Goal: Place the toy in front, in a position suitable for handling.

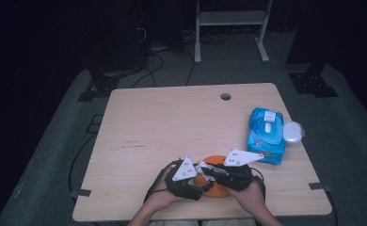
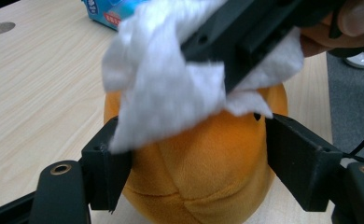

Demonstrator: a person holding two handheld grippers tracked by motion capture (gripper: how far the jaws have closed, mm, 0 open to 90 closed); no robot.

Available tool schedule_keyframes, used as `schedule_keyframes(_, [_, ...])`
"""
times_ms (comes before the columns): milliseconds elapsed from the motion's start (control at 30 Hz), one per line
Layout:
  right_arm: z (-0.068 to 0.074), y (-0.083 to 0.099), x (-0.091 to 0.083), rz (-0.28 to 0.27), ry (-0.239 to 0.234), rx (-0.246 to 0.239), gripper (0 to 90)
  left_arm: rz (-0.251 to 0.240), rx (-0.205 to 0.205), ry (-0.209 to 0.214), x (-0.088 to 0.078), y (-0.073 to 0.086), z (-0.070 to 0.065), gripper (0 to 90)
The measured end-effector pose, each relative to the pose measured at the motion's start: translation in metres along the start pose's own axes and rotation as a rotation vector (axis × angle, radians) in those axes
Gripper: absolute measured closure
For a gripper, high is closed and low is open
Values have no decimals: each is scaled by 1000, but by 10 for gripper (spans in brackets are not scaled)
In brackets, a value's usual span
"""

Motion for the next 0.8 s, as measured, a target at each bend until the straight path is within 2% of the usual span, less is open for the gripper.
schedule_keyframes(33, [-3,0,-2,2,7,7,802,-2,-6,-1,0,0,1,278])
schedule_keyframes(67, [-13,1,-9,-1,40,30,802,0,-10,-2,0,2,2,281])
schedule_keyframes(133, [-25,4,-18,5,89,46,802,-1,-20,-1,0,3,3,280])
schedule_keyframes(167, [-25,4,-18,5,89,46,802,-1,-20,-1,0,3,3,279])
schedule_keyframes(233, [-35,8,-23,0,91,97,802,-16,-28,9,0,0,2,267])
schedule_keyframes(267, [-35,9,-22,2,88,103,802,-32,-38,1,1,-6,3,213])
schedule_keyframes(300, [-35,9,-22,2,88,103,802,-32,-38,1,1,-6,3,196])
schedule_keyframes(333, [-27,8,-17,-6,47,93,802,-62,-94,7,0,-7,6,184])
schedule_keyframes(367, [-27,8,-17,-6,47,93,802,-62,-94,7,0,-7,6,183])
schedule_keyframes(400, [-20,8,-12,4,40,60,801,-58,-97,2,1,-3,8,197])
schedule_keyframes(433, [-20,8,-12,4,40,60,801,-58,-97,2,1,-3,8,229])
schedule_keyframes(467, [-20,7,-13,14,58,41,802,-56,-106,5,1,-2,9,249])
schedule_keyframes(533, [-22,7,-16,14,73,40,802,-40,-117,-4,0,0,10,261])
schedule_keyframes(633, [-36,14,-30,26,140,48,802,-31,-130,-2,-1,4,12,272])
schedule_keyframes(700, [-47,22,-42,33,179,79,801,-34,-132,3,-2,5,13,272])
schedule_keyframes(800, [-55,28,-49,30,155,131,800,-51,-118,2,-2,0,11,238])
Point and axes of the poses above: each handheld gripper's, and its own axes: x roughly forward along the jaws, y roughly out of its underside, z roughly to its left, the point moved 4 cm from there along x, roughly forward along the jaws, and after that the axes turned 1 degree about x, right-handed, at the moved point
